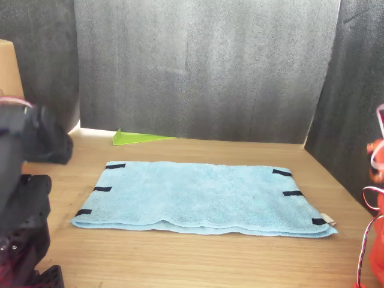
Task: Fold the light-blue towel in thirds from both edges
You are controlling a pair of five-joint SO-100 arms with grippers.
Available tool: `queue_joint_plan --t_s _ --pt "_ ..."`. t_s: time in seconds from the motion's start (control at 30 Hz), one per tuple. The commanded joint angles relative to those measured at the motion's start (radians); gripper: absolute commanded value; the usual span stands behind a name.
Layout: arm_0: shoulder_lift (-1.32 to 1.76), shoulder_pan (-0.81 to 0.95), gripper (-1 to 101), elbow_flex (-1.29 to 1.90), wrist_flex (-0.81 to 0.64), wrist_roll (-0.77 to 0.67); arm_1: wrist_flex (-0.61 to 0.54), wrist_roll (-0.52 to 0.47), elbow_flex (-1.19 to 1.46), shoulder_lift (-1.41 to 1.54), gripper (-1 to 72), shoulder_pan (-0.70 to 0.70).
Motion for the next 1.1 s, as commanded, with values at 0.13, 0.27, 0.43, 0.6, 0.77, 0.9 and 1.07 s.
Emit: queue_joint_plan --t_s 0.13,0.27,0.43,0.6,0.77,0.9,1.07 --pt "-0.364 -0.061 12 -0.311 0.058 0.052 0.133 -0.032 -0.502 -0.634 8.1 0.1" --pt "-0.477 -0.107 17 -0.359 0.075 0.054 0.179 0.009 -0.614 -0.77 16.2 0.169" --pt "-0.581 -0.126 21 -0.371 0.071 0.046 0.198 0.043 -0.693 -1.005 19.1 0.227" --pt "-0.604 -0.124 24 -0.347 0.069 0.051 0.164 0.052 -0.693 -1.124 20.3 0.264" --pt "-0.592 -0.123 25 -0.319 0.06 0.054 0.143 0.064 -0.692 -1.216 19.5 0.285" --pt "-0.591 -0.132 24 -0.314 0.058 0.054 0.121 0.077 -0.686 -1.252 19.2 0.314" --pt "-0.583 -0.14 24 -0.31 0.058 0.052 0.11 0.098 -0.699 -1.276 19.3 0.351"
